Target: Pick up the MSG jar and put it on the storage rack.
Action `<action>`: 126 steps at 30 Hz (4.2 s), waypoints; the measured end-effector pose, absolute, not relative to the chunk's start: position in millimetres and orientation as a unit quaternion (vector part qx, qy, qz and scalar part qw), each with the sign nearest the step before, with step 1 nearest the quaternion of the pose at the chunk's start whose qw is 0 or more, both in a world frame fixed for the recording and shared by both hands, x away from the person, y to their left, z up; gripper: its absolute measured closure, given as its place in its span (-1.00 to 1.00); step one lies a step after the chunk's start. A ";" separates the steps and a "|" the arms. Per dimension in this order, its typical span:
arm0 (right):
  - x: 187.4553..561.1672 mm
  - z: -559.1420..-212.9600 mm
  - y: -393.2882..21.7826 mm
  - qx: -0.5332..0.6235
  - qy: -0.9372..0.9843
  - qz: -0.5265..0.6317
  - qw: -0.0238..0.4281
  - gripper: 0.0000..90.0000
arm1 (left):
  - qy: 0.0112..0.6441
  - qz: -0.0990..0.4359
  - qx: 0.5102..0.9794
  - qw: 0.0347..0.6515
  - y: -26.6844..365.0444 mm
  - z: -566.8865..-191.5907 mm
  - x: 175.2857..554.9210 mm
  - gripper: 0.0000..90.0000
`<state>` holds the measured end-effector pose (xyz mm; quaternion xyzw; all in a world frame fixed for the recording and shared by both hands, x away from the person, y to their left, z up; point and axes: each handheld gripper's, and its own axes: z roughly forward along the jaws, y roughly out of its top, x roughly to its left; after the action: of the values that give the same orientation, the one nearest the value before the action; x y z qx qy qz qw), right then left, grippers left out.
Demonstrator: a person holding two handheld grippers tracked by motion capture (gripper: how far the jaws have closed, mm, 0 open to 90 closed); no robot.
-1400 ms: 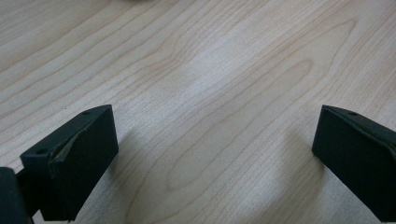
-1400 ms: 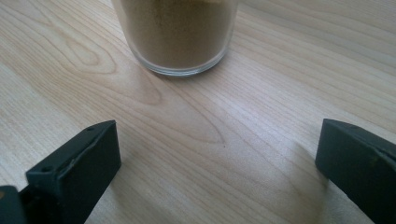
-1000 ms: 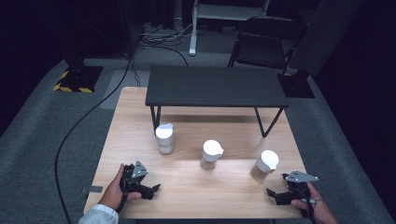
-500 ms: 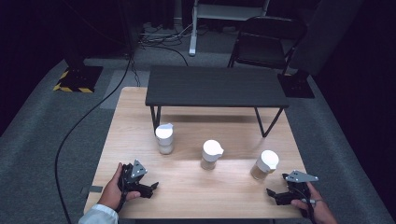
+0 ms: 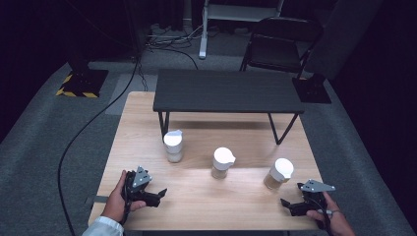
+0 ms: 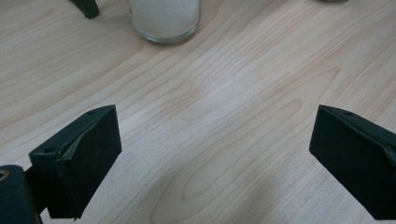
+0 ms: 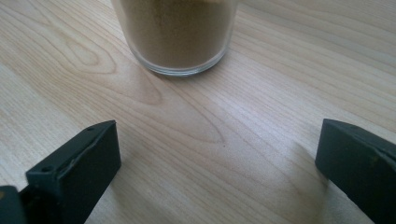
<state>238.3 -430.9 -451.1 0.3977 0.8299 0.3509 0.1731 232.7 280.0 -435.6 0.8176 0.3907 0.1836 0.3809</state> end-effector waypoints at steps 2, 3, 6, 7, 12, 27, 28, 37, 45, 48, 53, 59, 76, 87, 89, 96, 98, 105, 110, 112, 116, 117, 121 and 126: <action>238.3 -451.0 -430.9 0.398 0.830 0.351 0.173 -1.00 | 0.392 0.187 0.813 0.388 281.4 -434.0 230.9 -0.96; 238.3 -451.0 -430.9 0.398 0.830 0.351 0.173 -1.00 | 0.393 0.187 0.810 0.392 282.3 -433.3 229.9 -0.96; 238.3 -451.1 -430.9 0.398 0.830 0.351 0.173 -1.00 | 0.389 0.192 0.807 0.401 283.2 -431.2 226.3 -0.96; 238.3 -451.0 -430.9 0.398 0.830 0.351 0.173 -1.00 | 0.388 0.193 0.806 0.404 283.6 -430.6 225.2 -0.96; 238.3 -451.0 -430.8 0.398 0.830 0.351 0.173 -1.00 | 0.387 0.202 0.798 0.416 284.5 -429.5 220.2 -0.96; 238.3 -451.1 -430.9 0.398 0.830 0.351 0.173 -1.00 | 0.383 0.199 0.801 0.416 280.5 -435.9 226.4 -0.96; 238.3 -451.1 -430.8 0.398 0.830 0.351 0.173 -1.00 | 0.380 0.199 0.803 0.414 279.3 -436.2 228.0 -0.96; 238.3 -451.0 -430.8 0.398 0.830 0.351 0.173 -1.00 | 0.376 0.205 0.801 0.419 271.9 -435.4 238.3 -0.96; 238.0 -451.1 -430.4 0.399 0.829 0.351 0.174 -1.00 | 0.381 0.204 0.791 0.433 273.7 -435.5 247.7 -0.96; 238.0 -451.1 -430.4 0.399 0.829 0.351 0.174 -1.00 | 0.380 0.206 0.789 0.437 272.5 -434.5 251.9 -0.96; 238.0 -451.1 -430.4 0.399 0.829 0.351 0.174 -1.00 | 0.379 0.204 0.787 0.442 269.6 -433.2 260.2 -0.96; 238.0 -451.0 -430.4 0.399 0.829 0.351 0.174 -1.00 | 0.382 0.207 0.783 0.445 266.2 -431.5 267.6 -0.96; 238.0 -451.1 -430.4 0.399 0.829 0.351 0.174 -1.00 | 0.381 0.204 0.780 0.454 260.3 -428.1 282.8 -0.96; 238.0 -451.1 -430.5 0.399 0.829 0.351 0.174 -1.00 | 0.380 0.199 0.779 0.456 254.2 -428.4 293.0 -0.96; 238.1 -451.1 -430.5 0.399 0.829 0.351 0.174 -1.00 | 0.382 0.198 0.778 0.457 253.5 -428.8 295.4 -0.96; 238.0 -451.1 -430.5 0.399 0.829 0.351 0.174 -1.00 | 0.391 0.197 0.775 0.455 251.1 -430.8 304.6 -0.96; 238.0 -451.1 -430.5 0.399 0.829 0.351 0.174 -1.00 | 0.394 0.196 0.777 0.451 250.3 -431.5 307.5 -0.96; 238.1 -451.1 -430.5 0.399 0.829 0.351 0.174 -1.00 | 0.401 0.194 0.776 0.446 243.9 -436.0 319.8 -0.95; 238.0 -451.1 -430.5 0.399 0.829 0.351 0.174 -1.00 | 0.409 0.190 0.772 0.448 241.6 -438.9 324.8 -0.88; 238.0 -451.1 -430.5 0.399 0.829 0.351 0.174 -1.00 | 0.409 0.191 0.773 0.445 239.8 -439.1 326.6 -0.78; 238.0 -451.1 -430.5 0.399 0.829 0.351 0.174 -1.00 | 0.424 0.189 0.762 0.452 242.4 -442.3 328.8 -0.58; 238.0 -451.1 -430.5 0.399 0.829 0.351 0.174 -1.00 | 0.426 0.191 0.760 0.451 241.9 -443.1 328.8 -0.57; 238.0 -451.1 -430.5 0.399 0.829 0.351 0.174 -1.00 | 0.430 0.194 0.758 0.450 239.5 -446.1 329.5 -0.52; 238.0 -451.1 -430.5 0.399 0.829 0.351 0.174 -1.00 | 0.428 0.209 0.759 0.444 234.7 -446.3 326.9 -0.37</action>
<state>238.0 -430.5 -451.1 0.3987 0.8293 0.3508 0.1736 326.9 234.7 -446.3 0.7589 0.4278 0.2089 0.4444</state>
